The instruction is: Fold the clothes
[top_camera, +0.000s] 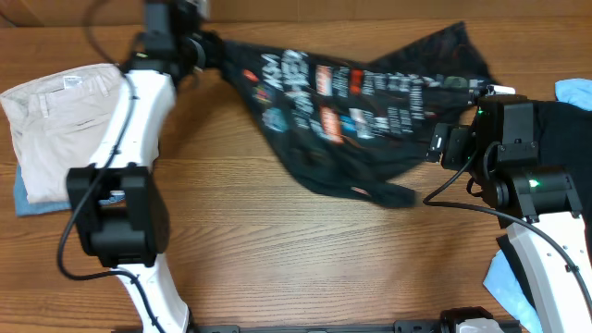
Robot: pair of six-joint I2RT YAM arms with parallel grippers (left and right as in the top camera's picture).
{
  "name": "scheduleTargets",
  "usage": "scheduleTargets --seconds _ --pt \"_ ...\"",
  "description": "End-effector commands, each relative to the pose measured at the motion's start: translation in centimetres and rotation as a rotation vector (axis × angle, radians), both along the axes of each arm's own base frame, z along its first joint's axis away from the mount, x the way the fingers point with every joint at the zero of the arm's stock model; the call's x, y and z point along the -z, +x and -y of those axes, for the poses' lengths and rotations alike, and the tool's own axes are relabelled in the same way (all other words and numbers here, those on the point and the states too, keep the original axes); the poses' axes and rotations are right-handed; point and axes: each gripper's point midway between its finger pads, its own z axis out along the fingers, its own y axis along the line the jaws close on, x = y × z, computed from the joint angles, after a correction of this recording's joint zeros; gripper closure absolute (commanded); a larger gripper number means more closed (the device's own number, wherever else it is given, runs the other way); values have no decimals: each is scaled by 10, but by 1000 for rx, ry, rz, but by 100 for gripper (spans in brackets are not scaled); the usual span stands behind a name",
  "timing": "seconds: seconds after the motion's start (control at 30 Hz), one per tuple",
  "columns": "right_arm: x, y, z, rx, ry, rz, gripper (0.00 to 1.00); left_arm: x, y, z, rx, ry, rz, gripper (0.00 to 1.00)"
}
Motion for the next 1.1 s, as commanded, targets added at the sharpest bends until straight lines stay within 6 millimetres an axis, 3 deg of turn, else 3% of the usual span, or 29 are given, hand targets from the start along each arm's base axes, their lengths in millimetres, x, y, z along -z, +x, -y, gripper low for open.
scheduleTargets --seconds 0.0,0.1,0.27,0.4,0.53,0.77,1.07 --pt "-12 0 1 5 7 37 0 -14 -2 -20 -42 -25 -12 0" --pt "-12 0 1 5 7 37 0 10 -27 -18 -35 -43 -156 0" --pt "-12 0 1 5 7 37 0 49 -97 2 -6 -46 -493 0" --pt "-12 0 1 5 7 37 0 70 -151 20 25 -15 -721 0" --pt "-11 0 1 5 6 36 0 82 -183 34 48 -2 -848 0" --pt "-11 0 1 5 6 35 0 122 -227 63 65 11 -996 6" --pt "-10 -1 1 5 6 30 0 167 -234 93 53 6 -953 13"
